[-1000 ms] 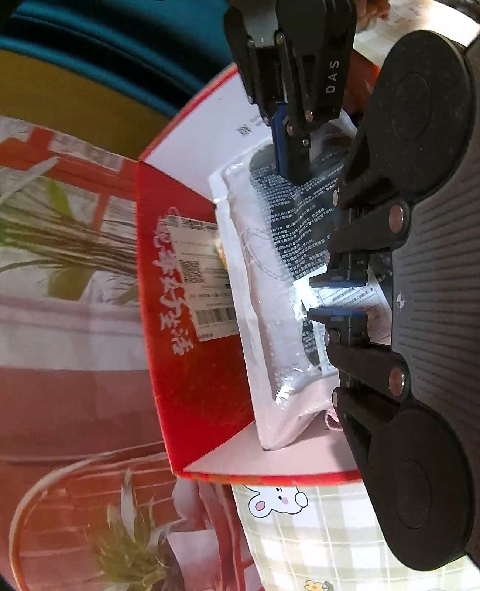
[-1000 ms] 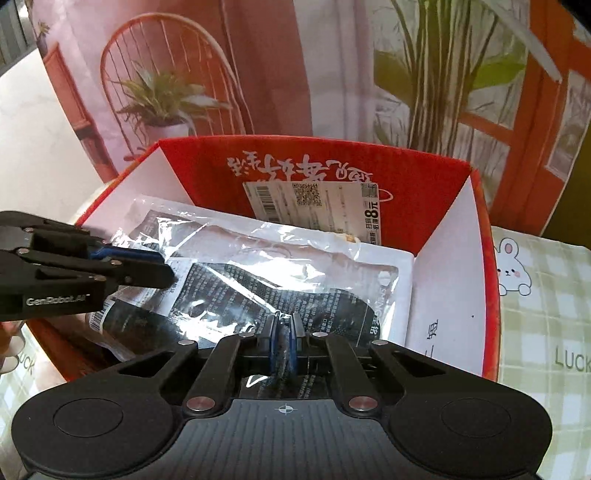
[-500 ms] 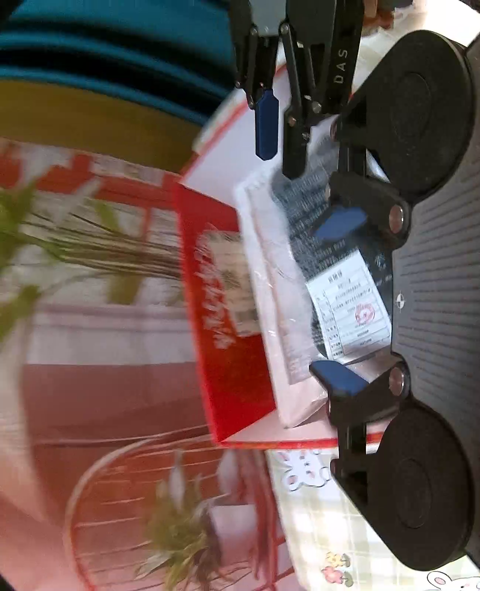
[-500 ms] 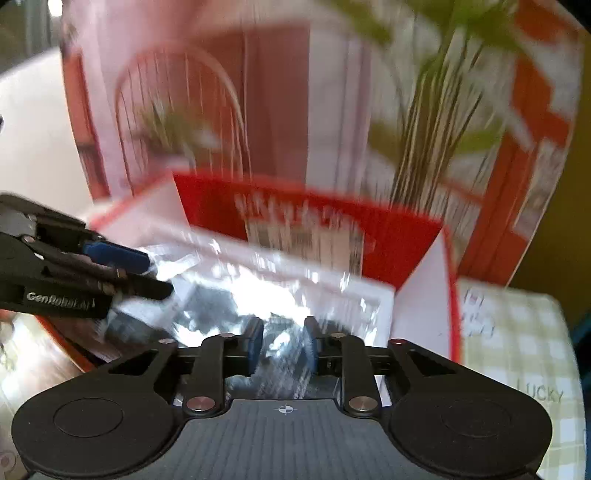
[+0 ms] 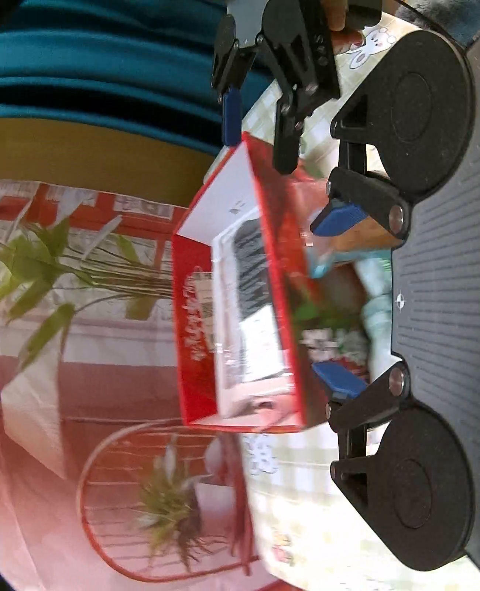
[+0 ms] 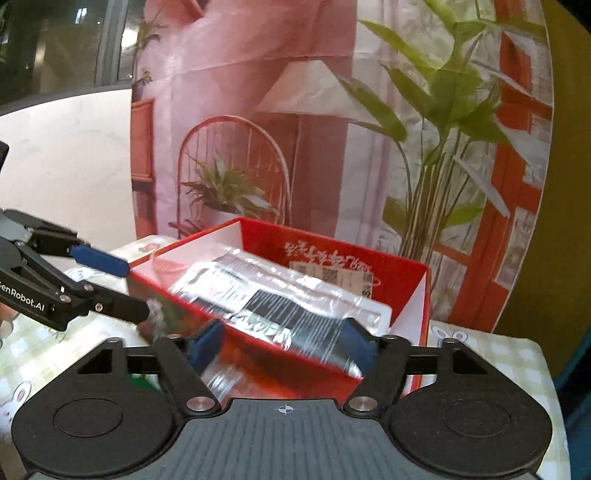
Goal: Organize soft objects
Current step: 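Open both tools to drop the bag into the box and withdraw, then close the right tool on the wrapped bread pastry while the left tool grasps it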
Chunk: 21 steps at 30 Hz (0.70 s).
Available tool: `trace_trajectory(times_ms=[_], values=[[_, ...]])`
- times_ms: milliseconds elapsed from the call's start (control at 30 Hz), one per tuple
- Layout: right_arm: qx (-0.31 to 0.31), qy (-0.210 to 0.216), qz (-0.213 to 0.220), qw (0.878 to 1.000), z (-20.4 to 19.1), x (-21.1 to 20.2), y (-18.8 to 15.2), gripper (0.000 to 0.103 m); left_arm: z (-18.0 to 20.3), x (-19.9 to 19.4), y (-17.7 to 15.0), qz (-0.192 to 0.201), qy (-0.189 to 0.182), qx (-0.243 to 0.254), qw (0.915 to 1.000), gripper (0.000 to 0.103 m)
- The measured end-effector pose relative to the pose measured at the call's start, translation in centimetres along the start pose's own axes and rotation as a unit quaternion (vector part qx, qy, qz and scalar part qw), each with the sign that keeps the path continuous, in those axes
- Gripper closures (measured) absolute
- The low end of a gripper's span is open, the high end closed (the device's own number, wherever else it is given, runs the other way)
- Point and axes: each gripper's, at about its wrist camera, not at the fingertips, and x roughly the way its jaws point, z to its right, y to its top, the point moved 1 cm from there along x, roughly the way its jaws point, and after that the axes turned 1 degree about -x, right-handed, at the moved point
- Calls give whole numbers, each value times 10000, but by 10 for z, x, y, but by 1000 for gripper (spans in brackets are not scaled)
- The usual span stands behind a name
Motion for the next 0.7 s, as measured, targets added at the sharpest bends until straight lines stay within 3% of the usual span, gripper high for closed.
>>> trace_trajectory(times_ms=[67,100,200,500,700], values=[[-101,-41,13,9999,-9,-6,-10,4,-1,0,-13,-15,90,-111,9999,9],[-151,-99,31,9998,-14,-9,-16,0,-2,-1,-19,-20,144,-203,9997,6],[-142,-128,-27,9998,-23,-10,-32,1,-6,-5,-35,-129,313,-435,9985,1],[383,-237,-231,9987,-36,-5,-70,0,-12,-4,-66,-379,1011,-607,9923,0],[734,-119,-208,9970,-32,1,-87,1,-20,-9,-78,-285,784,-1027,9912,0]])
